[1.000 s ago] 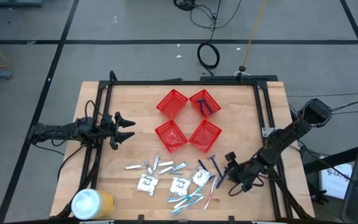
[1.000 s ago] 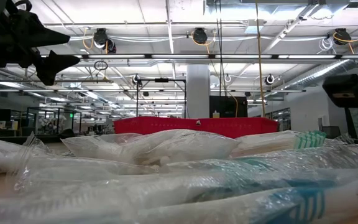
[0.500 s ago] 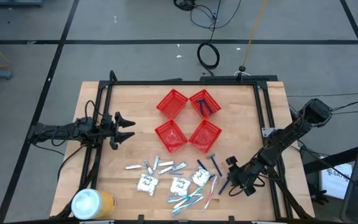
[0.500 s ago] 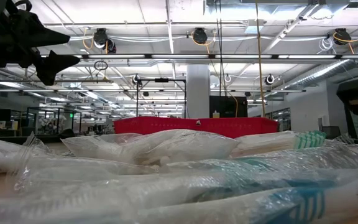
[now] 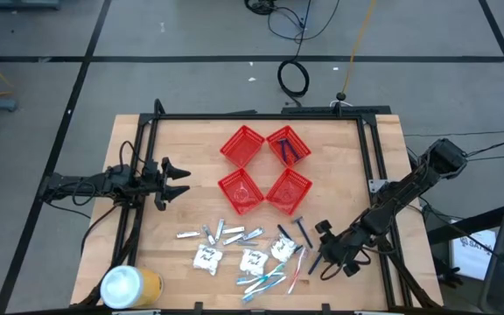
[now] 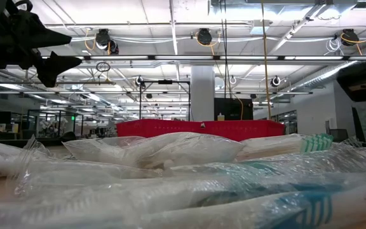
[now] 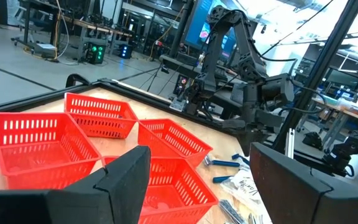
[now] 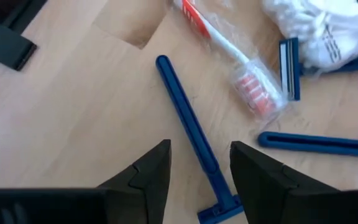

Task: Pick & Place Travel size toiletries
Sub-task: Put the blue razor into the top right red bin

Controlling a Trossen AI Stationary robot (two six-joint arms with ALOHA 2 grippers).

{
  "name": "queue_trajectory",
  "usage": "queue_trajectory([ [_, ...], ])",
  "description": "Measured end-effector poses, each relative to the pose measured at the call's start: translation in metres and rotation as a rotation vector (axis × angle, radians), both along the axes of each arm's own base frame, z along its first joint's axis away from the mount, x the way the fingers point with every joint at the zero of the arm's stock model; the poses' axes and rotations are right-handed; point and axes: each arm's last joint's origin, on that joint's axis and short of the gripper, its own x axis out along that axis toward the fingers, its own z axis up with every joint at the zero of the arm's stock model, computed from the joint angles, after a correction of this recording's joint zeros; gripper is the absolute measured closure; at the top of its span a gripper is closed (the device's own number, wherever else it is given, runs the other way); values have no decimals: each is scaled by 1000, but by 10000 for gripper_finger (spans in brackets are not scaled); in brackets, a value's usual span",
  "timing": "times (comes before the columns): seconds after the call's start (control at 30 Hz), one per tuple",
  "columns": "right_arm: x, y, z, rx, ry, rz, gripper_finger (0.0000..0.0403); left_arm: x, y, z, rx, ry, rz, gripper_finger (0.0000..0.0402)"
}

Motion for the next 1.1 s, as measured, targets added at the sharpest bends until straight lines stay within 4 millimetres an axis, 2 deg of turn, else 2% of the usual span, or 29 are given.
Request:
queue_trajectory([
  [0.3, 3, -10, -7, -82, 54, 32, 245, 0, 0, 0, 0, 0, 0, 131],
  [0.7, 7, -10, -23, -124, 116, 87, 250, 0, 0, 0, 0, 0, 0, 131],
  [0.87, 6, -10, -24, -126, 123, 83, 280, 0, 0, 0, 0, 0, 0, 131],
  [1.1, 6, -11, -25, -127, 133, 80, 354, 0, 0, 0, 0, 0, 0, 131],
])
